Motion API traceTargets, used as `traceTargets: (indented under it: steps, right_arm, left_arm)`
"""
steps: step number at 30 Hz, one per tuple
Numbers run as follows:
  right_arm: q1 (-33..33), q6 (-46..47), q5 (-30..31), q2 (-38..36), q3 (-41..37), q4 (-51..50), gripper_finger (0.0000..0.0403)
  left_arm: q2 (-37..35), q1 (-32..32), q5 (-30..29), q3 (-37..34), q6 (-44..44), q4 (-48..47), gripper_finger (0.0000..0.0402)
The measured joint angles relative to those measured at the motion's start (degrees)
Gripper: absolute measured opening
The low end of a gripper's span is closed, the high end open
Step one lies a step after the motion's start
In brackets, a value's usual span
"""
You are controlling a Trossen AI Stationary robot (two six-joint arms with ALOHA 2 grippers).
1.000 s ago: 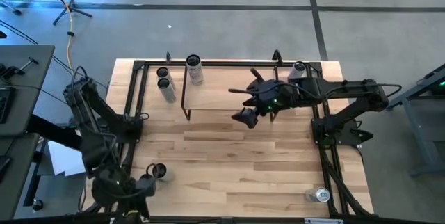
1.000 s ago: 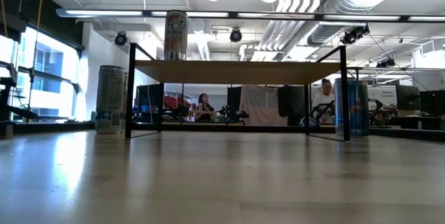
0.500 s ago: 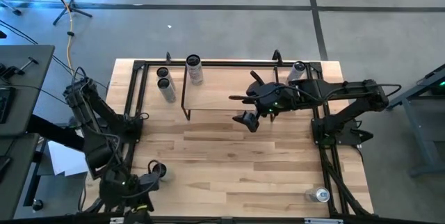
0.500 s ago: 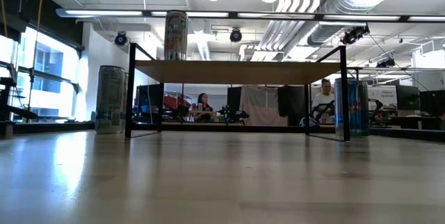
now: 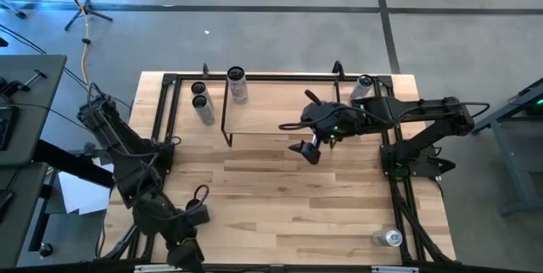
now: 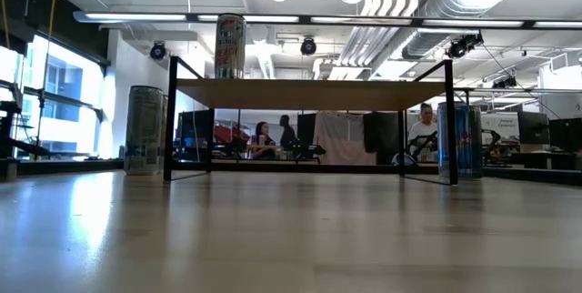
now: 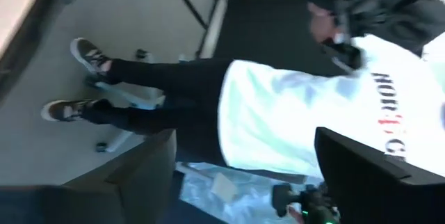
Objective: Place canned beverage on shelf
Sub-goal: Put the white pink soda can on the shelf aligned with the other white pink soda can
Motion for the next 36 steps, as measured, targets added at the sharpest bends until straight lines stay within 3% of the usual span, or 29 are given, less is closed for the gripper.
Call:
traceTargets:
  steps: [5, 19, 26, 30, 36]
  right_arm:
    - [0.0, -1.12, 0.0, 0.0, -0.02, -2.19, 0.0398]
    - [0.0, -4.08, 0.02, 0.02, -0.02, -2.01, 0.0398]
    - [0.0, -3.96, 0.02, 0.02, -0.02, -1.98, 0.0398]
    - [0.0, -2.78, 0.02, 0.02, -0.02, -1.98, 0.0398]
    - [0.0, -1.44, 0.39, 0.02, -0.02, -1.98, 0.0398]
  left_arm:
    - [0.18, 2.26, -1.8, 0.0, -1.06, 3.29, 0.0336]
    - [-0.15, 0.47, -17.09, 0.0, 0.97, 17.5, 0.0337]
    - [-0.08, -0.05, -17.37, 0.15, -4.34, 16.34, 0.0337]
    - [0.09, -0.77, -17.33, 6.12, -3.95, 8.63, 0.0337]
    - [5.58, -2.65, -16.57, 25.21, -4.33, -21.7, 0.0337]
